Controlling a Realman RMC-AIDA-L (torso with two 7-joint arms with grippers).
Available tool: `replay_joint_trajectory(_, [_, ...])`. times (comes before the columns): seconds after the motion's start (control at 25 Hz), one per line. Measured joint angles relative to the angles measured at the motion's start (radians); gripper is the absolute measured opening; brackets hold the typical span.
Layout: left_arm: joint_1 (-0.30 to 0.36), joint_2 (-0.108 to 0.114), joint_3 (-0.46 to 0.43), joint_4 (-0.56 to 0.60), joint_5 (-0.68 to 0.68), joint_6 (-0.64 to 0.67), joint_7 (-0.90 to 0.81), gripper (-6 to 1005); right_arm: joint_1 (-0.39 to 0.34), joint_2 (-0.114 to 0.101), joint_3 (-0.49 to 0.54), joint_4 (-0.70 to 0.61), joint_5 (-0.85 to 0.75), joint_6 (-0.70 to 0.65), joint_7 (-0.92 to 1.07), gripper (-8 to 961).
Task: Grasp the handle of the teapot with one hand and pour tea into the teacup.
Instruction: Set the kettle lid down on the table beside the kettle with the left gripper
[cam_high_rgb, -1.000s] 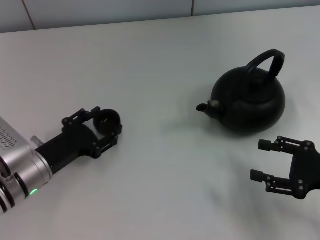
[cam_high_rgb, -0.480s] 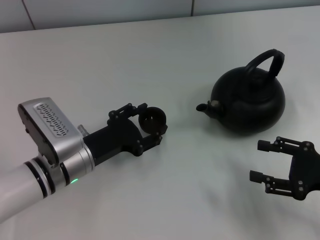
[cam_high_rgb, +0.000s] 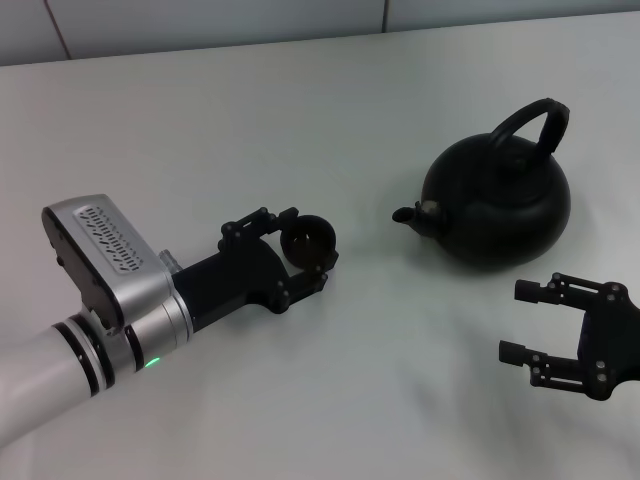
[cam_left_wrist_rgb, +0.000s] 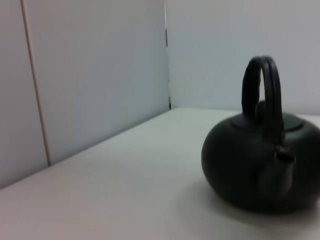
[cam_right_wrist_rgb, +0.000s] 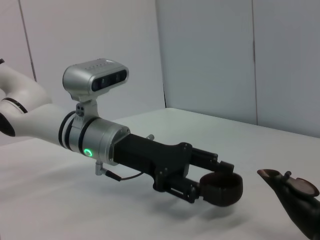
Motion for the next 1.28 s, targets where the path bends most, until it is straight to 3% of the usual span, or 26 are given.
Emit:
replay_joint_trajectory(1.08, [0.003, 0.000, -0.044, -0.032, 0.001, -0.082, 0.053, 709, 0.003, 0.000, 0.009, 0.000, 0.000, -0.008, 0.000, 729])
replay_joint_trajectory(1.28, [0.004, 0.000, -0.046, -0.032, 0.001, -0.081, 0.053, 791, 0.003, 0.000, 0.012, 0.000, 0.000, -0.009, 0.000, 728])
